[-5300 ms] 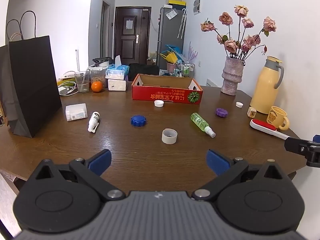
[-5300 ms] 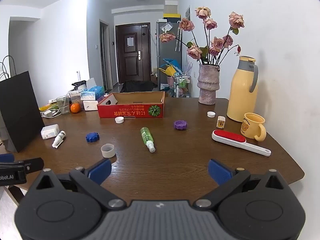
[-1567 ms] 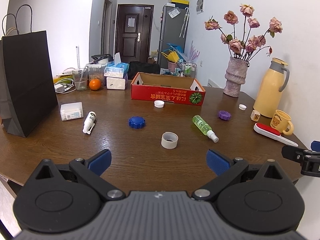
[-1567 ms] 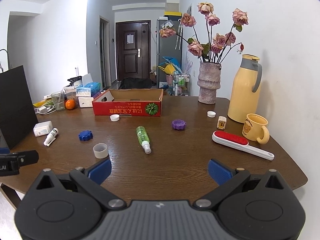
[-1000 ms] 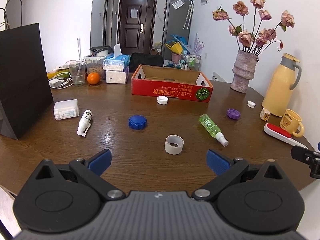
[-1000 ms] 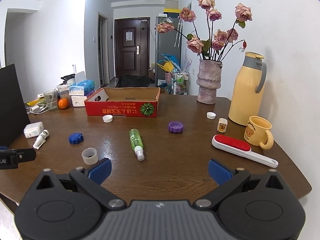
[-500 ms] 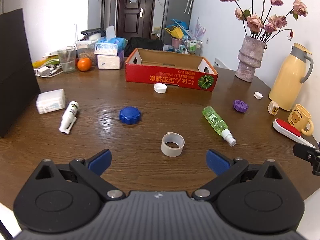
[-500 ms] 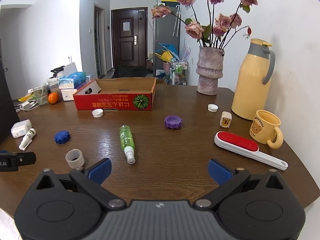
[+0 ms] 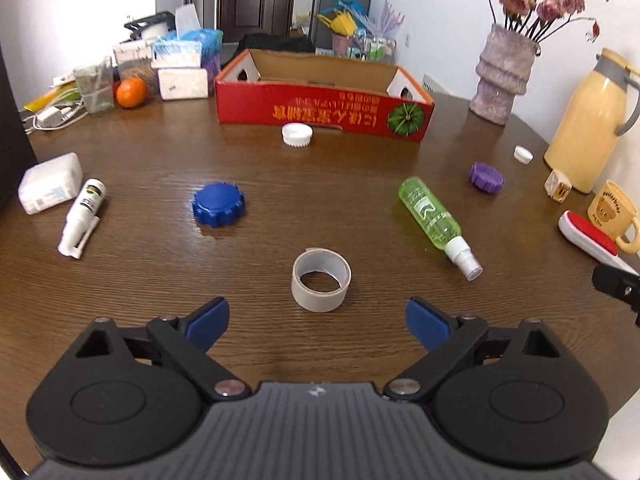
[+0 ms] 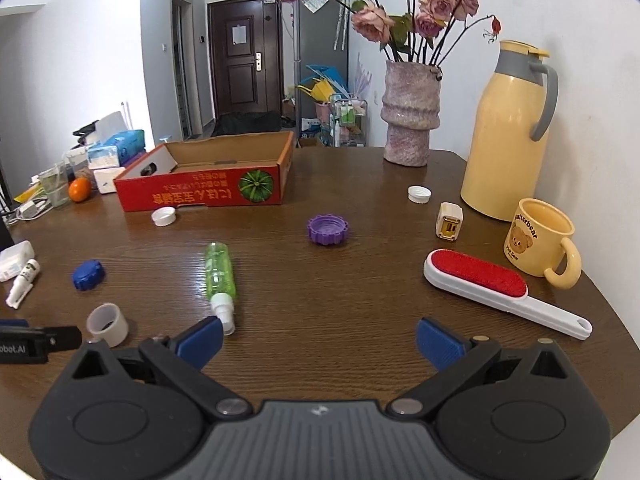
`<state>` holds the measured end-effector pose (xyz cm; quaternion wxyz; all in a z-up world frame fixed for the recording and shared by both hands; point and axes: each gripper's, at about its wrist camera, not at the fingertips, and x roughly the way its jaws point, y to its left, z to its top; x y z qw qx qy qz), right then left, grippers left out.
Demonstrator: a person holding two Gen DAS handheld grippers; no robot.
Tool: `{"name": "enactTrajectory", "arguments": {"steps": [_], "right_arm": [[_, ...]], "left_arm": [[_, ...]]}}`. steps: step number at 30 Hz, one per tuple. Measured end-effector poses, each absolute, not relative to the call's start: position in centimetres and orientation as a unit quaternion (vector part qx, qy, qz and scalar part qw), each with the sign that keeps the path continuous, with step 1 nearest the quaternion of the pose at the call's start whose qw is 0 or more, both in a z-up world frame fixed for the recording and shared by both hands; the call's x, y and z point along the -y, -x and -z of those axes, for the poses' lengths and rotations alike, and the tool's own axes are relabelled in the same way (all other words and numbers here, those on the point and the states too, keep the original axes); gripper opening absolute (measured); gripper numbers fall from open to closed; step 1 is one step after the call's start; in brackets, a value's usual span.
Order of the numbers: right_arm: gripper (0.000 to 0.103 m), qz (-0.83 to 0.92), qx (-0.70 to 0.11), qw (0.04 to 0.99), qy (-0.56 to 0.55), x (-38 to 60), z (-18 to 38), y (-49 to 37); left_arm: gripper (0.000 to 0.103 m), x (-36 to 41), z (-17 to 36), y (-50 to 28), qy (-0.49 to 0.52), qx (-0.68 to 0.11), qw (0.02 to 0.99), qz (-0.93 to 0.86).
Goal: Organize rigid objects
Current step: 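Reach the left gripper to the grey tape roll and close on it, then grasp the white bottle cap with the right gripper while the left holds the tape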
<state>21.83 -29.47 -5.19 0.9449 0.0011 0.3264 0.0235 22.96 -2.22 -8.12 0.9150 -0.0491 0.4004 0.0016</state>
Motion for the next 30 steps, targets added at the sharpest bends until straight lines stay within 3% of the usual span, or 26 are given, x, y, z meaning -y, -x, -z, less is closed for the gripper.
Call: {"name": "enactTrajectory", "arguments": {"steps": [14,19,30], "right_arm": [[0.103,-0.02,-0.318,0.948,0.004,30.9,7.1,-25.5],[0.103,-0.004,-0.302,0.953,-0.004,31.3,7.3,-26.6],[0.103,-0.001,-0.314,0.949,-0.024,32.5,7.5,-30.4]], "left_arm": [[0.072,3.2,11.7,-27.8,0.047,-0.439,0.897,-0.004],[0.044,3.6,12.6,-28.6,0.035,-0.434,0.9,-0.01],[0.044,3.4,11.9,-30.3,0.039,-0.422,0.906,-0.005]]}}
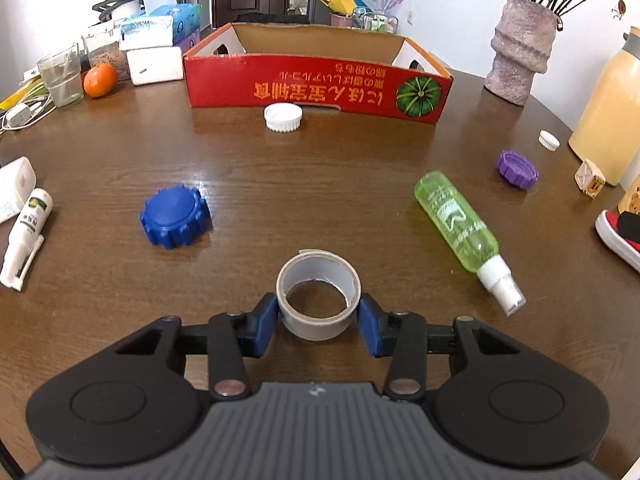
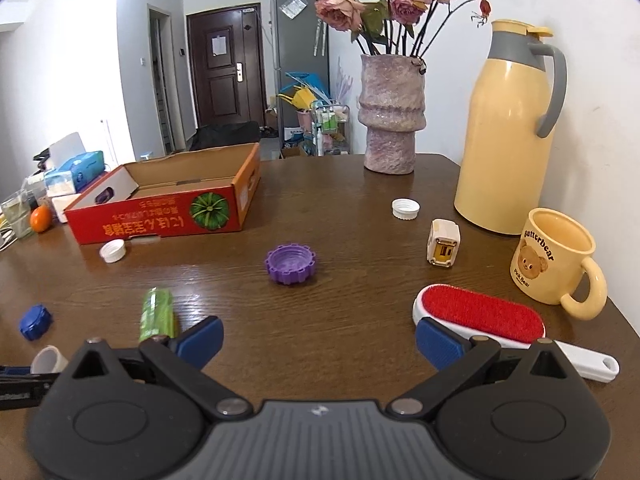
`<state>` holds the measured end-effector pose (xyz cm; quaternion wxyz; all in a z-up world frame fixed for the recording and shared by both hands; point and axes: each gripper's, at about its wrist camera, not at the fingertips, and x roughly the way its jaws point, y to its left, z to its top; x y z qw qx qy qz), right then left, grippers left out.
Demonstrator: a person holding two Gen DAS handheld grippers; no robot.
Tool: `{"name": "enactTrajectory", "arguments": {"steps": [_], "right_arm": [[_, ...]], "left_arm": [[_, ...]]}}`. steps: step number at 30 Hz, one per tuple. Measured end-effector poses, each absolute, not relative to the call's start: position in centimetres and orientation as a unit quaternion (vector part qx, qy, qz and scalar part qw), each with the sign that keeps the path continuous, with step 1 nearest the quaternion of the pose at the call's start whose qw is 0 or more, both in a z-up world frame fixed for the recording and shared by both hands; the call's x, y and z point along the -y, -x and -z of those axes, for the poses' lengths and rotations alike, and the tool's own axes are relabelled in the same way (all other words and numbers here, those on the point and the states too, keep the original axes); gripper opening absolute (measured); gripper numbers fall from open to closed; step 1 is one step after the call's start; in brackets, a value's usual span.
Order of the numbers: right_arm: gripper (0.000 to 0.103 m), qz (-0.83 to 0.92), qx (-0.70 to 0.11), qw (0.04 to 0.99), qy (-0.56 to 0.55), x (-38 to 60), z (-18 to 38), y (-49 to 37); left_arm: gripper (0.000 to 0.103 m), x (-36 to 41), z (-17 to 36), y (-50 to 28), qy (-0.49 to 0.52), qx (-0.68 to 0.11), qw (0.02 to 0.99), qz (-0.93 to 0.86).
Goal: Organize rigid objects
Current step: 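Grasp the white bottle cap with the right gripper while the left holds the tape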
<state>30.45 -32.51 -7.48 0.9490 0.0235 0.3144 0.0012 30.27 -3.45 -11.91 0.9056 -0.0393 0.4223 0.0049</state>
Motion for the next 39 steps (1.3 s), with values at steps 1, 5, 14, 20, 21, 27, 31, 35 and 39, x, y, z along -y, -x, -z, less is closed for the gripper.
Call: {"name": "enactTrajectory", "arguments": {"steps": [1,5,14,20,21,27,31,35,39], "right_arm": [[0.103,0.002,-0.315,0.949,-0.026,32.7,7.5,-30.8],[0.103,0.014,-0.314,0.949,-0.028,33.2,7.5,-32.3],[0.099,0.035,-0.31,0.95,-0.025,34.4,7.1,-36.5],[0.097,0.055,-0.319,0.946,-0.01,35.3,7.2,-39.9],[0.096,0.059,-0.321,0.945,-0.007,35.5,7.3,-40.6],[0.091,0.084,-0.332,0.939,-0.01,37.2,7.6,-44.9],[0.082,0.095,-0.346,0.933,-0.002,38.2,8.2,-48.3],[0.077,0.109,-0.36,0.926,-0.016,39.5,8.8,-52.1],[0.075,0.119,-0.373,0.92,-0.026,40.5,9.3,-55.1]], "left_arm": [[0.044,3.4,11.7,-30.4,0.039,-0.421,0.906,-0.004],[0.044,3.3,10.8,-31.1,0.04,-0.412,0.91,-0.006],[0.044,3.0,9.3,-33.1,0.041,-0.398,0.916,-0.006],[0.044,2.4,8.7,-34.6,0.044,-0.391,0.919,-0.012],[0.044,2.3,8.6,-34.9,0.044,-0.39,0.92,-0.013],[0.044,1.7,8.2,-36.5,0.046,-0.384,0.922,-0.02],[0.044,1.2,8.2,-37.7,0.049,-0.383,0.922,-0.027],[0.044,0.6,8.2,-38.9,0.053,-0.381,0.922,-0.034],[0.044,0.1,8.2,-40.0,0.056,-0.38,0.922,-0.038]]}}
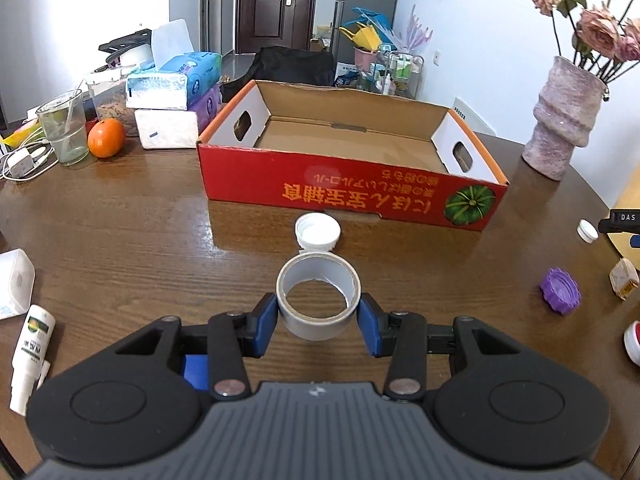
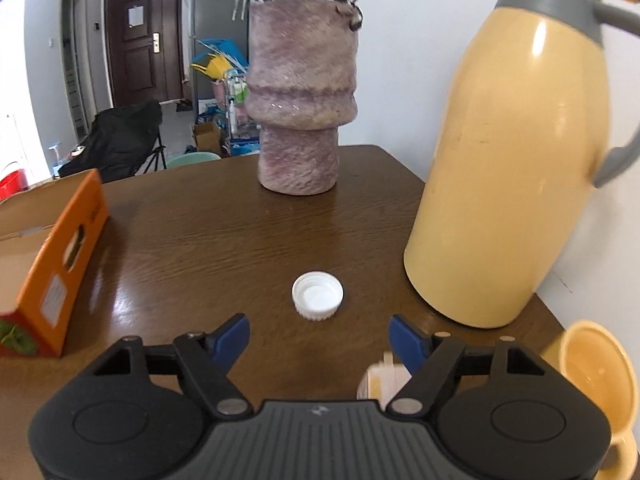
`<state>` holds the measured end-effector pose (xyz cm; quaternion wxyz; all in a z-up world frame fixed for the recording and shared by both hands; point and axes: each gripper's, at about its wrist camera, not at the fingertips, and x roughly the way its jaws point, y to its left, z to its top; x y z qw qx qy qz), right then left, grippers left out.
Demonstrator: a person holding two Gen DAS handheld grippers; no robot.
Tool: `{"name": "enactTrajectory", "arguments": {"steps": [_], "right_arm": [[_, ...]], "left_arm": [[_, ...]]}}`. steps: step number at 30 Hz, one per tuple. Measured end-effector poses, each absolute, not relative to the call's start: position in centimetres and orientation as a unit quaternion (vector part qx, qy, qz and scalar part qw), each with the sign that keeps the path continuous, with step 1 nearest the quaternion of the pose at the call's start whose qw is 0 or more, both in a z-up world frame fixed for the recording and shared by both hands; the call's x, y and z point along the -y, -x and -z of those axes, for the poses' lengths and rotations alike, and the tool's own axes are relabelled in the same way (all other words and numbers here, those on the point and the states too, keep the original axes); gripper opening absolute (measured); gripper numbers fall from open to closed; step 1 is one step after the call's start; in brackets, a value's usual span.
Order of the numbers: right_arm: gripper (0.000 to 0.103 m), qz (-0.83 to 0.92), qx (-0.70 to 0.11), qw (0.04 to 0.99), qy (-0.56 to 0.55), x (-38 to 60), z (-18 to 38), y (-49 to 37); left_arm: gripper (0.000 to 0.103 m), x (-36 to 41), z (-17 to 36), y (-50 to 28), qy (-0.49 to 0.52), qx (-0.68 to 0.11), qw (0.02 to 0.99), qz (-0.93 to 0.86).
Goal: Organize rigid objects
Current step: 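Grasp the white bottle cap with the right gripper while the left holds the tape, then carry the tape roll and white cap toward the red box with both grippers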
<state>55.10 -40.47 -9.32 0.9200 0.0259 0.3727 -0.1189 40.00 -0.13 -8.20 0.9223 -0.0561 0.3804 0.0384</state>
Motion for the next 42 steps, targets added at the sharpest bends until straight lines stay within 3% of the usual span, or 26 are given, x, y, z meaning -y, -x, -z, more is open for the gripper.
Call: {"name": "enactTrajectory", "arguments": {"steps": [6,13,18,20,29,42], "right_arm": [[0.07,0.125,-0.402,0.906,-0.045,41.3,10.5,-58.8],[0.05,0.14,-0.439,0.884,-0.08,42.3,12.9,-62.8],[0.049,0.161,-0.438,0.879,-0.096,42.7,13.5,-64.2],[0.04,0.165,-0.437,0.879,-0.093,42.4,13.5,-64.2],[0.039,0.158,-0.425,0.887,-0.091,41.6,12.8,-61.9],[0.039,0.093,-0.359,0.926,-0.071,37.5,7.2,-52.0]], "left_arm": [[0.044,-0.3,8.5,-41.4,0.06,-0.381,0.922,-0.042],[0.044,-0.8,9.0,-42.1,0.063,-0.385,0.919,-0.047],[0.044,-1.0,9.1,-42.2,0.064,-0.387,0.919,-0.049],[0.044,-1.0,9.1,-42.2,0.065,-0.387,0.919,-0.048],[0.044,-1.0,8.6,-41.3,0.069,-0.379,0.922,-0.043],[0.044,-1.5,7.0,-38.2,0.08,-0.362,0.928,-0.033]]}}
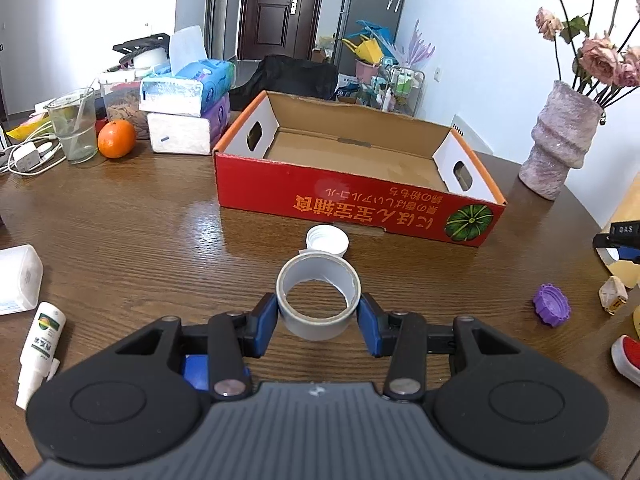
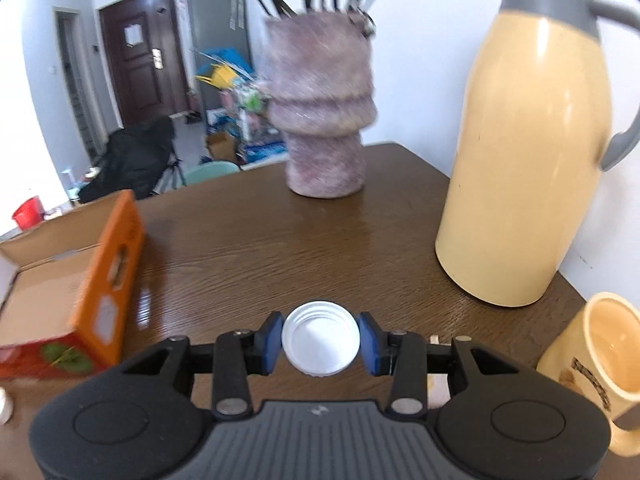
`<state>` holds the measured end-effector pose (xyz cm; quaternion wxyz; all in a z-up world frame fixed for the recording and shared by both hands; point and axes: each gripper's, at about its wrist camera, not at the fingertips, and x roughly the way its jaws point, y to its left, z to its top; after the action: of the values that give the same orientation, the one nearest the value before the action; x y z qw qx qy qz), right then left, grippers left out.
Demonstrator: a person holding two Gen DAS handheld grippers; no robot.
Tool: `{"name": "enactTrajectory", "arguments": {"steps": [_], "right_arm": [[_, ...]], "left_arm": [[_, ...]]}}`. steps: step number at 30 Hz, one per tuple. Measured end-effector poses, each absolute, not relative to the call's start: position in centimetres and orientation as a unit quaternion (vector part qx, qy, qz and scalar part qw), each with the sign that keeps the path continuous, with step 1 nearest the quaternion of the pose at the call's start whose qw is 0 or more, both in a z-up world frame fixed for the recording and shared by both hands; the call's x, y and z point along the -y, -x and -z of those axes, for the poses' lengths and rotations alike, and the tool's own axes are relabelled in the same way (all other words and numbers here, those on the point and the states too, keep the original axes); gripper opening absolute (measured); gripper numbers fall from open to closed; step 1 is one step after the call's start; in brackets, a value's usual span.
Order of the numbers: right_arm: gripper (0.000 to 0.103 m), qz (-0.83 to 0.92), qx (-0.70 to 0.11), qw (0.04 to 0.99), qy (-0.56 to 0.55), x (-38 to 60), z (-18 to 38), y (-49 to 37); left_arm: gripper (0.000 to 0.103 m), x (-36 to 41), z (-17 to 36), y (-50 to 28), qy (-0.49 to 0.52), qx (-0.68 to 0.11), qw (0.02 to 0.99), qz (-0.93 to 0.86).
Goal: Organize rigid objects
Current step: 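Carry the tape roll and white cap toward the red box with both grippers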
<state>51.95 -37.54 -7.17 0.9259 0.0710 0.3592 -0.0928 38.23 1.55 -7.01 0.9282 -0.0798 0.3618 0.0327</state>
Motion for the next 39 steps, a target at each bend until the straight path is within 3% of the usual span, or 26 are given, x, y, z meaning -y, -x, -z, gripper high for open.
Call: {"name": "enactTrajectory", "arguments": {"steps": [14,39], "right_arm": [[0.039,0.013,-0.309,0.95,-0.045,31.2,2.4,-41.1],[0.039,-0.119,-0.283,0.951,-0.041,19.2,2.9,-33.1]], "left_arm": [[0.044,-2.6,5.2,-34.1,0.085,-0.338,0.937,-0.029],[0.044,-4.2,3.8,-30.9,0.088,-0.305,0.948,-0.017]]}}
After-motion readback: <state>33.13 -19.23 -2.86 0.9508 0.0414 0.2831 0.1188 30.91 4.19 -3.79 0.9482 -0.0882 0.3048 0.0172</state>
